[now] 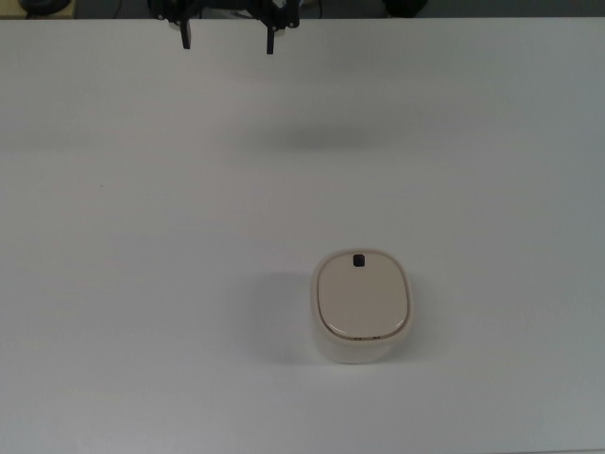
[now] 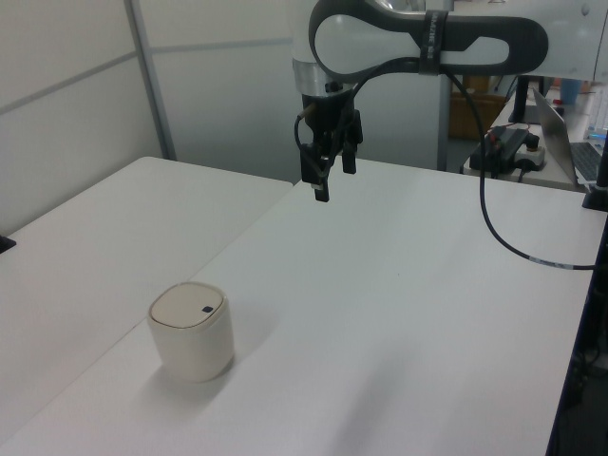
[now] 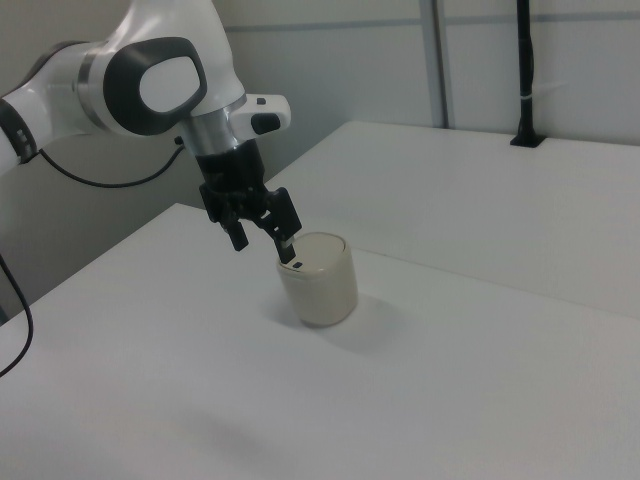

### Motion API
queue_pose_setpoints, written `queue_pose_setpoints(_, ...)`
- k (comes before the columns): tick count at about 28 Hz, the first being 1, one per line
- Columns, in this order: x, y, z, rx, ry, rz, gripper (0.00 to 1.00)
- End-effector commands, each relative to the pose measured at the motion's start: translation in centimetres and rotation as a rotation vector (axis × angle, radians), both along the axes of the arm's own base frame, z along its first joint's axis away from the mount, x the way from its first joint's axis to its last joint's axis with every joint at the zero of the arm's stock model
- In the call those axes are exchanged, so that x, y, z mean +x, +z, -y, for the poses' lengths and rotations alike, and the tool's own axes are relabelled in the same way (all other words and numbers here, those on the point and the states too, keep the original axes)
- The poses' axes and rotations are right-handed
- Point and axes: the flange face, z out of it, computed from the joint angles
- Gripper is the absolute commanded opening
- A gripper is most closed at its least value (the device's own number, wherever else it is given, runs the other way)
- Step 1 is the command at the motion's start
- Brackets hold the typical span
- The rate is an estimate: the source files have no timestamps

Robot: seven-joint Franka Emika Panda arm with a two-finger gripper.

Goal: Open the trash can

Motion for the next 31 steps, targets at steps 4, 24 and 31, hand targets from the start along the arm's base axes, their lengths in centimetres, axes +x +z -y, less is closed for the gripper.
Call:
queue_pose_setpoints(4,-0.82,0.37,-0.08,0.018,0.019,-0.027,1.0)
queue_pose_setpoints(24,-0.5,-0.21,-0.04,0.021,0.115,-0.035,0.0)
queue_pose_setpoints(31,-0.44,-0.36,-0.23,0.023,0.121,-0.037,0.0)
